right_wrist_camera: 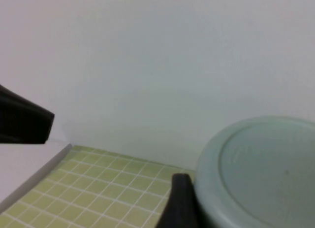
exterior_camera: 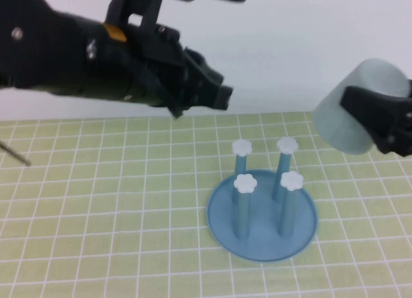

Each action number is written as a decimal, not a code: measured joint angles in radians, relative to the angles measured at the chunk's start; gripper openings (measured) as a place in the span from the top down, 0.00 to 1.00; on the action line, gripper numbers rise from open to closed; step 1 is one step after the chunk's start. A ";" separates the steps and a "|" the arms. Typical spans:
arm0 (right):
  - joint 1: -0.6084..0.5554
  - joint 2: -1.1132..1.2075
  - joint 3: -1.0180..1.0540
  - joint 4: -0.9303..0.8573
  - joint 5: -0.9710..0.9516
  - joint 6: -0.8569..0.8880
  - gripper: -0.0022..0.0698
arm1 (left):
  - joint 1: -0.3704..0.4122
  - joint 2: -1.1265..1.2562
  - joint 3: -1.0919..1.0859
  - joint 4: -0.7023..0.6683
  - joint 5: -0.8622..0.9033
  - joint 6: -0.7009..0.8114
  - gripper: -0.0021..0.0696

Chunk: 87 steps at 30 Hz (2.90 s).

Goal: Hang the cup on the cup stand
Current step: Place the cup on the cup holder

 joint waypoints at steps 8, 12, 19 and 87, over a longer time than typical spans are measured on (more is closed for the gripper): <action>0.007 0.153 -0.092 -0.040 -0.099 0.000 0.15 | 0.000 -0.061 0.136 0.239 -0.096 -0.189 0.97; 0.054 0.188 -0.135 -0.062 -0.098 -0.016 0.15 | 0.000 -0.097 0.204 0.383 -0.172 -0.328 0.97; 0.162 0.234 -0.199 -0.079 -0.023 -0.081 0.15 | 0.002 -0.131 0.242 0.564 -0.161 -0.493 0.97; 0.245 0.682 -0.365 -0.020 0.032 -0.316 0.03 | 0.002 -0.214 0.344 0.989 -0.167 -0.973 0.97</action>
